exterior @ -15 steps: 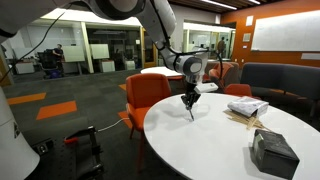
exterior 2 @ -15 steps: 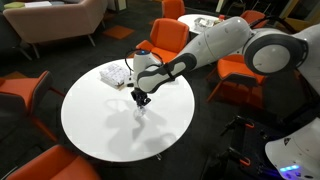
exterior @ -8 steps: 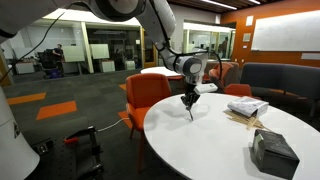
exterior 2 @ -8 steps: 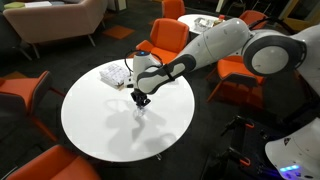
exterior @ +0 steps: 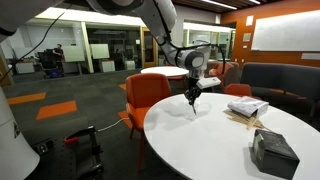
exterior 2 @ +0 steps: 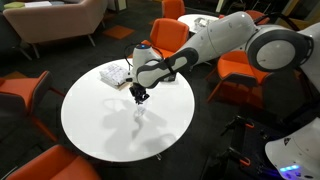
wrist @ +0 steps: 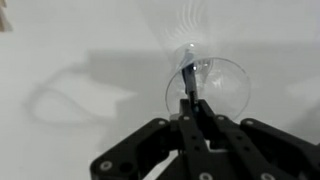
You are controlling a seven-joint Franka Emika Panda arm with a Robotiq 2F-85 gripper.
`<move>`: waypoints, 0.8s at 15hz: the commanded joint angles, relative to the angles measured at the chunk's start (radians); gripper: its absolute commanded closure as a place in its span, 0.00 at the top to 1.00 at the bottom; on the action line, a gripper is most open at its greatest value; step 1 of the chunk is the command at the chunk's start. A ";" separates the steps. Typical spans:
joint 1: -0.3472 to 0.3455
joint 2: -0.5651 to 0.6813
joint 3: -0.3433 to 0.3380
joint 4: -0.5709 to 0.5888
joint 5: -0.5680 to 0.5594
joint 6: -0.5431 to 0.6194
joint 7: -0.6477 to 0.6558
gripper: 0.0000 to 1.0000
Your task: Put the pen in the cup on the table
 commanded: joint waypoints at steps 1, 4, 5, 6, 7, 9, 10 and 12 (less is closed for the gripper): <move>-0.039 -0.068 0.045 -0.063 0.016 0.006 -0.045 0.01; -0.041 -0.114 0.056 -0.086 0.017 -0.006 -0.042 0.01; -0.032 -0.132 0.049 -0.099 0.013 -0.012 -0.022 0.01; -0.027 -0.150 0.044 -0.110 0.008 -0.018 -0.014 0.01; -0.009 -0.170 0.024 -0.121 -0.008 -0.035 0.010 0.01; 0.009 -0.208 0.010 -0.142 -0.018 -0.084 0.031 0.01; 0.026 -0.227 -0.007 -0.155 -0.028 -0.104 0.061 0.01; 0.038 -0.270 -0.022 -0.186 -0.038 -0.164 0.090 0.01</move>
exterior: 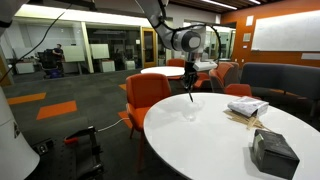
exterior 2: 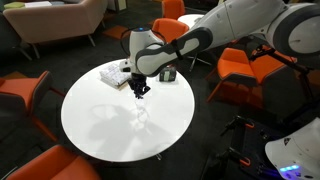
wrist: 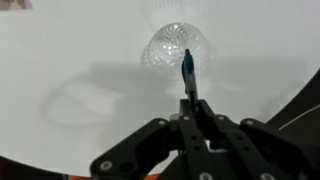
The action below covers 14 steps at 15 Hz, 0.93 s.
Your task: Put the pen in the cup on the table
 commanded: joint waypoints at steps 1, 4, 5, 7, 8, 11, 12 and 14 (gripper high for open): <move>0.037 -0.105 -0.049 -0.100 -0.043 -0.080 0.068 0.01; 0.092 -0.196 -0.106 -0.245 -0.142 -0.039 0.164 0.01; 0.101 -0.214 -0.114 -0.287 -0.172 -0.029 0.200 0.01; 0.136 -0.244 -0.135 -0.370 -0.256 -0.011 0.297 0.01; 0.146 -0.246 -0.136 -0.403 -0.291 0.001 0.334 0.01; 0.181 -0.201 -0.151 -0.440 -0.406 0.025 0.451 0.01; 0.175 -0.185 -0.144 -0.448 -0.417 0.026 0.463 0.01; 0.170 -0.153 -0.146 -0.452 -0.459 0.034 0.479 0.01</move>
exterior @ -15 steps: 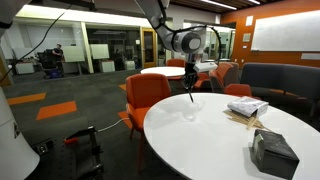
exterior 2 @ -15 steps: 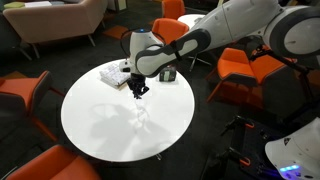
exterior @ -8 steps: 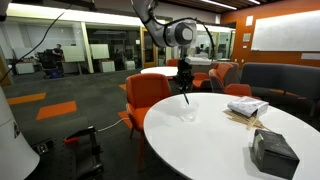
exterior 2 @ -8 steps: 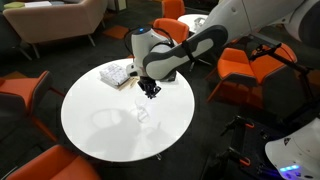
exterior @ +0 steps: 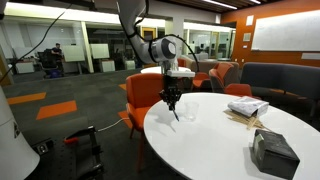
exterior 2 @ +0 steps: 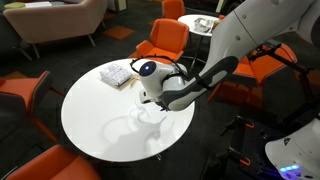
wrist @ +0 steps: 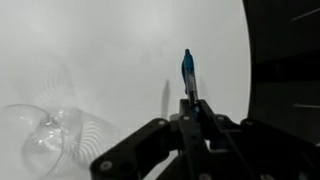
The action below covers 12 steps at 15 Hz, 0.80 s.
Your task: Put the pen in the cup on the table
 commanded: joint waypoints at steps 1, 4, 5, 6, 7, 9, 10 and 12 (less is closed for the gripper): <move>-0.006 0.037 -0.011 -0.006 -0.059 0.035 0.038 0.01; -0.004 0.074 -0.009 0.003 -0.057 0.009 0.054 0.01; 0.003 0.085 -0.008 0.009 -0.052 -0.008 0.065 0.01; 0.009 0.095 -0.009 0.014 -0.050 -0.017 0.079 0.01; 0.009 0.105 -0.004 0.020 -0.041 -0.029 0.092 0.27; 0.009 0.109 0.002 0.017 -0.037 -0.026 0.115 0.36; -0.005 0.101 0.019 0.009 -0.024 -0.018 0.099 0.44; -0.030 0.076 0.052 -0.012 0.002 0.018 0.076 0.61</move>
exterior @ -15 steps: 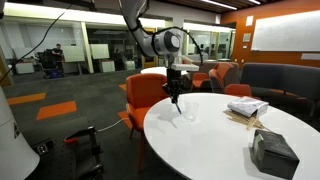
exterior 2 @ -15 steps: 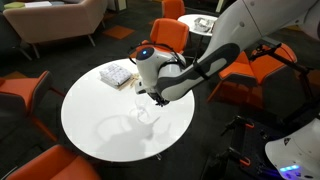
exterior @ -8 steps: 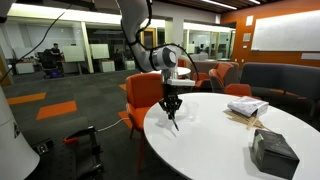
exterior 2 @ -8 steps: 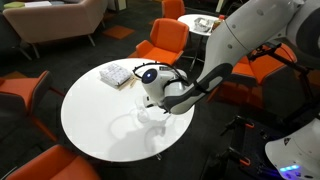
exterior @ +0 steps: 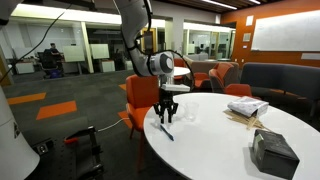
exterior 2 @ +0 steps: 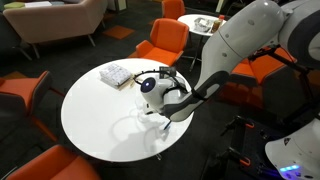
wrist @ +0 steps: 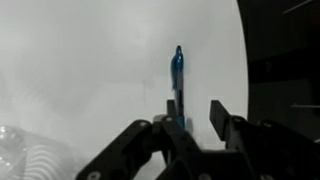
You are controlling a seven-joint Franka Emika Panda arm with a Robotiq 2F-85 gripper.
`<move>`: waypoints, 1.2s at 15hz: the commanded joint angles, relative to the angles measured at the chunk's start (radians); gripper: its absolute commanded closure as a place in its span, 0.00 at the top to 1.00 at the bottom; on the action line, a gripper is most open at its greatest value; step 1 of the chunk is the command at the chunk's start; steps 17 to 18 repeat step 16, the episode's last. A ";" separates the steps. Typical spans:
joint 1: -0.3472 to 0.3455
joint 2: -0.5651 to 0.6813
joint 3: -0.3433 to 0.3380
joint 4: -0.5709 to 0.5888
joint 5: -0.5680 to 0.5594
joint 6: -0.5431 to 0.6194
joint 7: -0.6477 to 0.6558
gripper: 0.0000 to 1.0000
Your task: Put the pen in the cup on the table
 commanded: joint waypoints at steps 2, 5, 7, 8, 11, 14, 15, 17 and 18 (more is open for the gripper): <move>-0.078 -0.078 0.089 -0.047 0.084 0.070 -0.045 0.78; -0.148 -0.158 0.154 -0.075 0.183 0.138 -0.136 1.00; -0.179 -0.222 0.172 -0.095 0.241 0.165 -0.204 1.00; -0.191 -0.252 0.176 -0.105 0.273 0.170 -0.229 1.00; -0.204 -0.329 0.166 -0.131 0.344 0.167 -0.277 1.00; -0.194 -0.389 0.152 -0.149 0.390 0.127 -0.295 1.00; -0.191 -0.402 0.146 -0.155 0.389 0.118 -0.313 1.00; -0.185 -0.411 0.139 -0.160 0.380 0.112 -0.322 1.00; -0.185 -0.411 0.139 -0.160 0.380 0.112 -0.322 1.00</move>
